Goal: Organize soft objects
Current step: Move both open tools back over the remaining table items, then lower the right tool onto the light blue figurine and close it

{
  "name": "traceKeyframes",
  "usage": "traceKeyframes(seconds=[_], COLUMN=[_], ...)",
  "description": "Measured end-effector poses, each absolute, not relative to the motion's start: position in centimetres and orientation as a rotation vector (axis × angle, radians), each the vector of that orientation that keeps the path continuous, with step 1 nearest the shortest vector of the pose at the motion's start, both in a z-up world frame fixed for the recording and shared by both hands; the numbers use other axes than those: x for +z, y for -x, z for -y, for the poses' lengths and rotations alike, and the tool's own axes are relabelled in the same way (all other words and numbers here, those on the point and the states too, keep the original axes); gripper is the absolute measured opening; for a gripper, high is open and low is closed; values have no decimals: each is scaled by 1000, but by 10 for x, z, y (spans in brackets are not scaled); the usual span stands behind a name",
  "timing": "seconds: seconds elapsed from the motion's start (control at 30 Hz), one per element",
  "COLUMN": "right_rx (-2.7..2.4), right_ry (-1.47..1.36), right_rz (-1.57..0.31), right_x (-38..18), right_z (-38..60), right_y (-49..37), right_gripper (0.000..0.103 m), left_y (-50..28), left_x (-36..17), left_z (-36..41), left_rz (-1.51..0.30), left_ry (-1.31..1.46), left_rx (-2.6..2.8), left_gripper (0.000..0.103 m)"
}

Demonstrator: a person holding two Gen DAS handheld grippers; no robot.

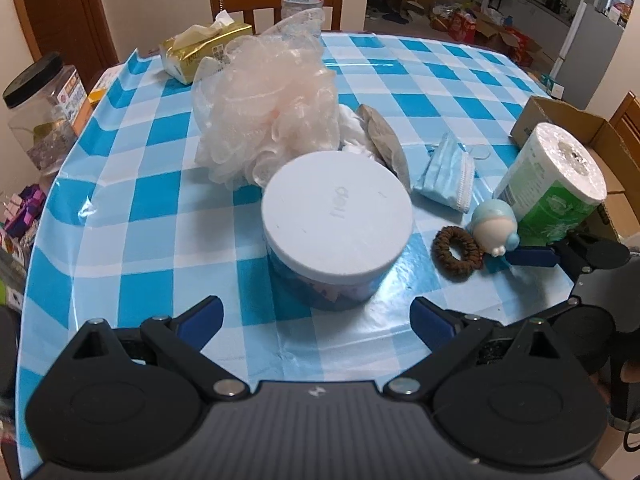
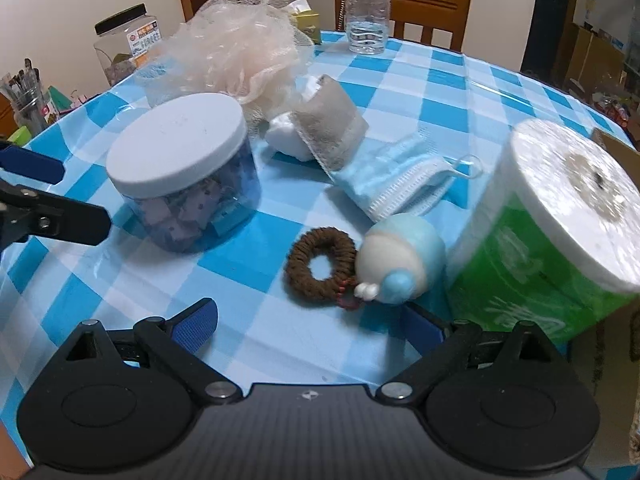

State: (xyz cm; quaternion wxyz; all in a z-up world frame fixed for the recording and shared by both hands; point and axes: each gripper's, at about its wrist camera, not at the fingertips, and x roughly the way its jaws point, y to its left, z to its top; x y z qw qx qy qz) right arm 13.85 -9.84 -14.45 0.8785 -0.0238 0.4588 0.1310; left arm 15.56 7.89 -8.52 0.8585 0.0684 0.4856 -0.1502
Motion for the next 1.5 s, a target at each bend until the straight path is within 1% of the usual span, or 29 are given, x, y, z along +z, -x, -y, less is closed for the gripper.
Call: traceKeyframes(seconds=[0.17, 0.4, 0.67, 0.87, 0.97, 1.03, 1.1, 1.2, 1.27, 1.3, 1.37, 1.43, 1.5], right_rx=[267, 203, 195, 153, 123, 113, 94, 81, 60, 51, 30, 13, 2], right_ry=[76, 44, 14, -31, -43, -66, -80, -120, -145, -155, -177, -198, -211], right_rz=[-958, -969, -975, -949, -954, -958, -958, -936, -934, -935, -943, -951, -955], right_x=[-146, -151, -148, -137, -134, -134, -134, -132, -133, -133, -135, -137, -138], right_z=[89, 104, 112, 120, 120, 119, 118, 121, 125, 126, 130, 133, 136], right_y=[-139, -135, -131, -131, -136, -137, -139, -140, -142, -144, -147, -150, -151], right_gripper=[100, 100, 100, 100, 93, 86, 82, 81, 79, 76, 68, 50, 46], left_y=[-165, -186, -242, -281, -294, -299, -302, -304, -305, -307, -309, -311, -312], left_x=[-84, -71, -49, -57, -67, -72, -76, -79, -81, -81, -83, -84, -85], left_z=[-83, -84, -84, -74, -68, -66, -64, -61, -58, -58, -56, -56, -55], left_rz=[-1012, -988, -930, -911, -923, -930, -934, -930, -927, -926, -926, -926, -925], left_ry=[-152, -191, -219, -258, -273, -277, -284, -300, -309, -311, -314, -316, -319], left_rx=[-339, -393, -409, -422, -430, -432, -441, -463, -473, -477, -479, -481, -486], left_gripper=[99, 99, 100, 100, 100, 100, 100, 100, 100, 100, 100, 100, 100])
